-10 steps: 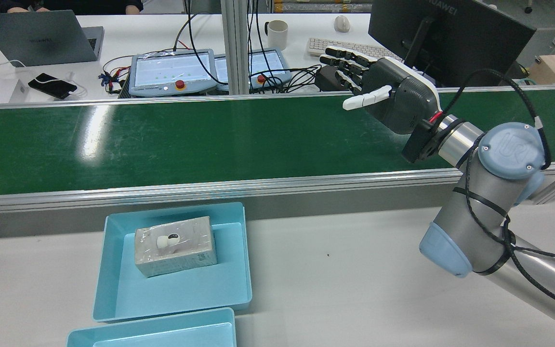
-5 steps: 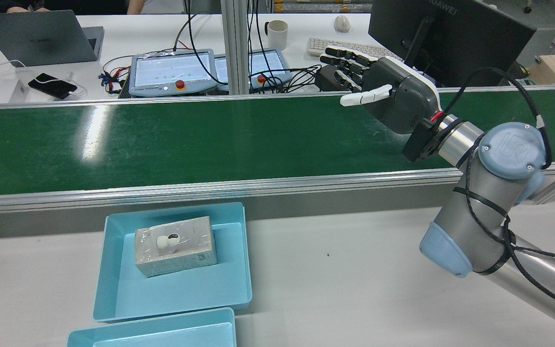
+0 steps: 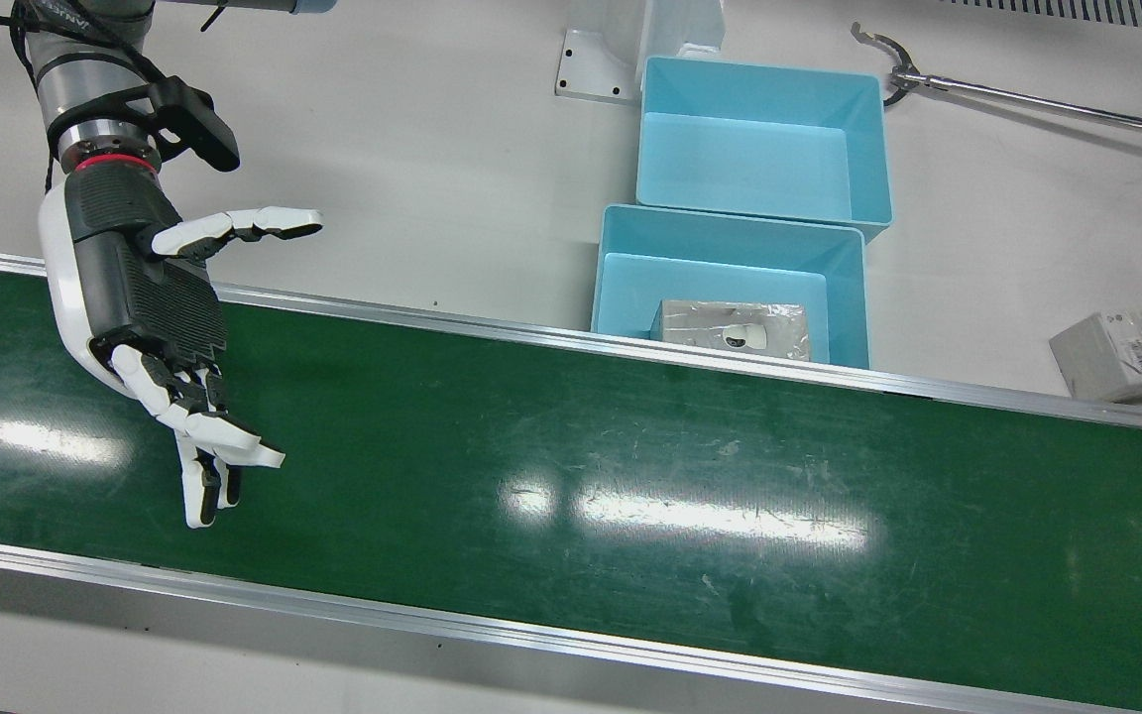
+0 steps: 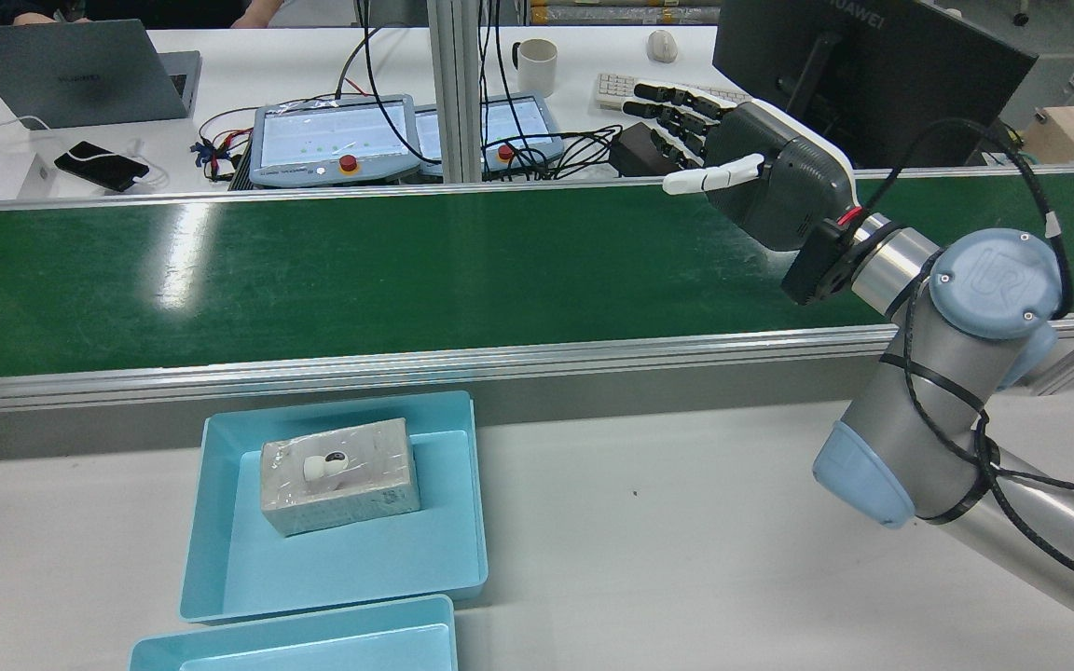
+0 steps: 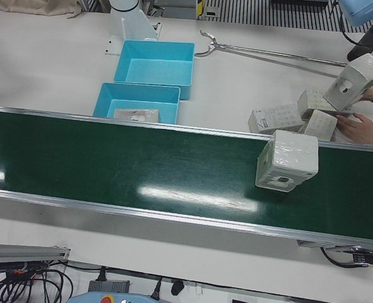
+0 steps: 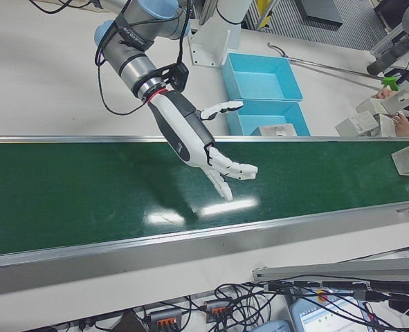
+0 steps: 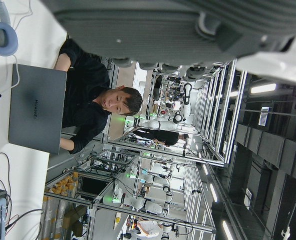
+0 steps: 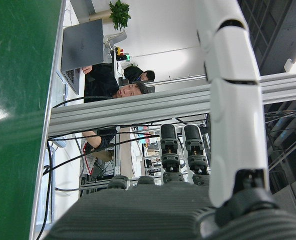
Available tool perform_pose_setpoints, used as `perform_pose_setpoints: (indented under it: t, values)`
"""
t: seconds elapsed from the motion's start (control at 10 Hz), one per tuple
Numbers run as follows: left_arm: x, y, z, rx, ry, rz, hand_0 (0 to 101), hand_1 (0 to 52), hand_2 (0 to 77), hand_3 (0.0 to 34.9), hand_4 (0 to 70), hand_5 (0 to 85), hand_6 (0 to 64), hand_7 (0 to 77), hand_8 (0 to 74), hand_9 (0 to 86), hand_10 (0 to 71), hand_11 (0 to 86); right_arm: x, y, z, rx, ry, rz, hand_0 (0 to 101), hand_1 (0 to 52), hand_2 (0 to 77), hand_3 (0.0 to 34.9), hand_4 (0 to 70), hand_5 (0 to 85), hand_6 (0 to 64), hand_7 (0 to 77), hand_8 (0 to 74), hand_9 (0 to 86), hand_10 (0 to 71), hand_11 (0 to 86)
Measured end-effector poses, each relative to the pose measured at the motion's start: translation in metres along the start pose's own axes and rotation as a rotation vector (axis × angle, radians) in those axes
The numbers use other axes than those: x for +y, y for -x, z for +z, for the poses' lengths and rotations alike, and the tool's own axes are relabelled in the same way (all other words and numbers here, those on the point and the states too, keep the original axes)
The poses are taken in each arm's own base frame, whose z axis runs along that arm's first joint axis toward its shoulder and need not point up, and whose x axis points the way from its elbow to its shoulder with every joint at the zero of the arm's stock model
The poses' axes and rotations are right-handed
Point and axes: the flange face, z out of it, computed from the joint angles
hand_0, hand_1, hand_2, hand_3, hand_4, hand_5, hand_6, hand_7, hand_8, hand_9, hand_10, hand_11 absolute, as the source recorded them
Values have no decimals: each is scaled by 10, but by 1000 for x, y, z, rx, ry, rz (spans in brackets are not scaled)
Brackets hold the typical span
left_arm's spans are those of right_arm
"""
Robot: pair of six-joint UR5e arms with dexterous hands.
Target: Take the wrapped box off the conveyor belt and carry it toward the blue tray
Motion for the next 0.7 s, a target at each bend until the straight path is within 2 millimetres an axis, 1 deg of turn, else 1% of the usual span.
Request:
perform_pose_setpoints:
  t: [0.5, 0.6, 0.7]
  values:
    - [0, 0, 0, 0, 0, 0, 0, 0, 11, 0, 0, 5, 0, 5, 5, 5, 5, 0, 2, 2, 0, -2, 3, 3, 502, 180, 131, 36, 153, 180, 71, 191, 0, 22, 0, 22]
    - [0, 0, 0, 0, 0, 0, 0, 0, 11, 0, 0, 5, 0, 5, 5, 5, 5, 0, 2, 1, 0, -2, 3, 4, 503, 175, 125, 25, 153, 180, 71, 191, 0, 22, 0, 16]
    - [0, 0, 0, 0, 0, 0, 0, 0, 11, 0, 0, 5, 0, 5, 5, 5, 5, 0, 1, 1, 0, -1, 3, 4, 503, 175, 125, 25, 153, 180, 71, 191, 0, 22, 0, 16]
